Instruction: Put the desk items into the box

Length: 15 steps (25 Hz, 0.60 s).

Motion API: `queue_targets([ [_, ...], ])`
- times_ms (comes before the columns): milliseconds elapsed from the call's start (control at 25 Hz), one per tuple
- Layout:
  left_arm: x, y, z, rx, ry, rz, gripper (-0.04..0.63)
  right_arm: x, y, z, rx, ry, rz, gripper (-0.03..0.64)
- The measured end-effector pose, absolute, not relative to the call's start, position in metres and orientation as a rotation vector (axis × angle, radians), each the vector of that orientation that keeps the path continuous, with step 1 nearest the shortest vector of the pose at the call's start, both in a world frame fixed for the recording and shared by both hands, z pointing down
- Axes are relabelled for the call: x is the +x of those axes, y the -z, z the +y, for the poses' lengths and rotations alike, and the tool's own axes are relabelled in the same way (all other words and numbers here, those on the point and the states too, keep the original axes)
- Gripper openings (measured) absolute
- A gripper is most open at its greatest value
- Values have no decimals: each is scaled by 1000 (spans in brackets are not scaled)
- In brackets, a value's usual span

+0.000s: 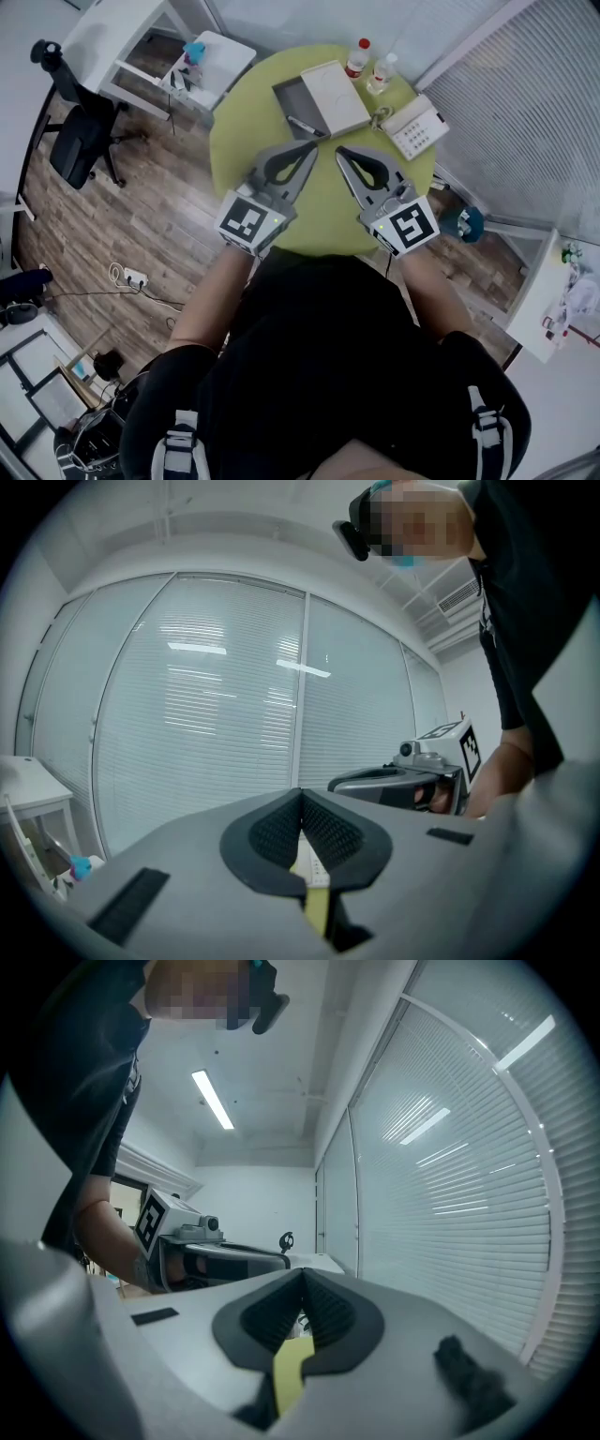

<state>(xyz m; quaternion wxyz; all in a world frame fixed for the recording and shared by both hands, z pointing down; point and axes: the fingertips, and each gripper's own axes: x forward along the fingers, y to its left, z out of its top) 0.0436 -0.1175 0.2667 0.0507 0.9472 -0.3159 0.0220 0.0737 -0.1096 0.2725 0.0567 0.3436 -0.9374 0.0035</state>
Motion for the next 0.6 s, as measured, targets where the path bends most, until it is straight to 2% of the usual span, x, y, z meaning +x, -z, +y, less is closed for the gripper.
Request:
queue_targets([
  [600,40,-272,-124,2876,-86,-958,9,70,-278,-118,1036,-19,-2829,17],
])
